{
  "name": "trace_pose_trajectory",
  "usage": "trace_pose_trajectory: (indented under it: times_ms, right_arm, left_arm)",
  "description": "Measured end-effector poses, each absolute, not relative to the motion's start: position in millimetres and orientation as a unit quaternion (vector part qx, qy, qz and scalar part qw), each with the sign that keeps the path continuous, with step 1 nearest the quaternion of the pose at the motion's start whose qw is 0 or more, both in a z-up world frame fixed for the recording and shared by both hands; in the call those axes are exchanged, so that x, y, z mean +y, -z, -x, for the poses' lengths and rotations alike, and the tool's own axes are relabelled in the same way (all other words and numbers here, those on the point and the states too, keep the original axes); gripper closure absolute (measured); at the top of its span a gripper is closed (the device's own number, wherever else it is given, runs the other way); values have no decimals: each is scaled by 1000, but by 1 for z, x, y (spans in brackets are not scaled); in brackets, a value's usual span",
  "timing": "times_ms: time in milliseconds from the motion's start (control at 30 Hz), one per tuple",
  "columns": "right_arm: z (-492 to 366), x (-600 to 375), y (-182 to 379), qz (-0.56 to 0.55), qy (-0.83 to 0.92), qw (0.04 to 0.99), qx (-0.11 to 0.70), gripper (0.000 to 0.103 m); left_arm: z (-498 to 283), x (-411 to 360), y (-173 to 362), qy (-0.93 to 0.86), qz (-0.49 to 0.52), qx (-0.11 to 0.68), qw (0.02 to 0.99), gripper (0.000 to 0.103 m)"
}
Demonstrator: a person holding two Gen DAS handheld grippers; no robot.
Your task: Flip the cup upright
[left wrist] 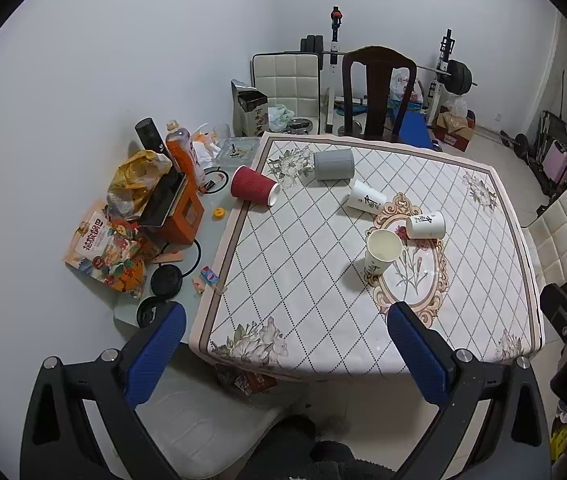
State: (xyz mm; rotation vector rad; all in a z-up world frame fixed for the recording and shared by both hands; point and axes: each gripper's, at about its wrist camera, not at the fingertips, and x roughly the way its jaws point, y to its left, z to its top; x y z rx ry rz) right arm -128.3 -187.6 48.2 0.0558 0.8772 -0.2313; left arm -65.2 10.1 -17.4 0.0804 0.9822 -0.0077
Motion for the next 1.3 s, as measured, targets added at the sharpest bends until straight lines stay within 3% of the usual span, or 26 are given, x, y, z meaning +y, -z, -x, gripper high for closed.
trace_pose_trajectory:
  times_ms: [1300]
  right_arm:
    - [138, -185, -46, -27, 106, 871, 479, 0]
  left_arm:
    - [77, 12, 11, 21, -48, 493, 868, 0]
